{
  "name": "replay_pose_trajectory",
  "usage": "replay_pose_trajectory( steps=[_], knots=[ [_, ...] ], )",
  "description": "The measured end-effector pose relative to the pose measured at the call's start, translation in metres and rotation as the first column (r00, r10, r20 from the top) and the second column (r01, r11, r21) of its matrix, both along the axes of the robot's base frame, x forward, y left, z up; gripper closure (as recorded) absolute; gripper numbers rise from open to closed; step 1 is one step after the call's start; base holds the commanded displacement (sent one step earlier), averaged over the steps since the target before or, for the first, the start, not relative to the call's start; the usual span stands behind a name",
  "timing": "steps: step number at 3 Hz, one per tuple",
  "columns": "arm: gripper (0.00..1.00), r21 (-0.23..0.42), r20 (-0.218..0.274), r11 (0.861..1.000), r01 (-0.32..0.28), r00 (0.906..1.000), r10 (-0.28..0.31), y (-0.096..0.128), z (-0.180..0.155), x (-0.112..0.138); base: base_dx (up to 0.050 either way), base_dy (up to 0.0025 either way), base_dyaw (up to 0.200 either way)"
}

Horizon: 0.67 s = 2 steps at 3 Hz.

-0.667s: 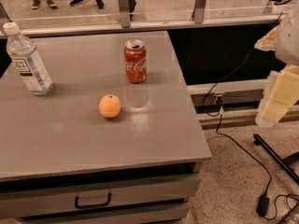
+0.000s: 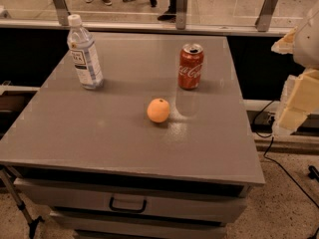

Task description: Pick blue plastic bottle

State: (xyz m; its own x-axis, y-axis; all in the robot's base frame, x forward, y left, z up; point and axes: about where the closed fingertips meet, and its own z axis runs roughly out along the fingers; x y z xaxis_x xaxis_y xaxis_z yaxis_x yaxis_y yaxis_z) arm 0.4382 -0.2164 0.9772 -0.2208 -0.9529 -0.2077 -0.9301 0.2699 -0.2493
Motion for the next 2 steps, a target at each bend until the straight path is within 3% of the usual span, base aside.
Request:
replay_pose_trajectory(
  steps=[1,2],
  knots=[
    [0.0,0.0,0.0,1.0,0.0,1.0,0.0,0.0,0.0,0.0,0.0,0.0,0.0],
    [0.0,0.103,0.022,0.994,0.045,0.9986,-0.047,-0.0025,0.0048,0.001,0.0,0.0,0.0]
  ],
)
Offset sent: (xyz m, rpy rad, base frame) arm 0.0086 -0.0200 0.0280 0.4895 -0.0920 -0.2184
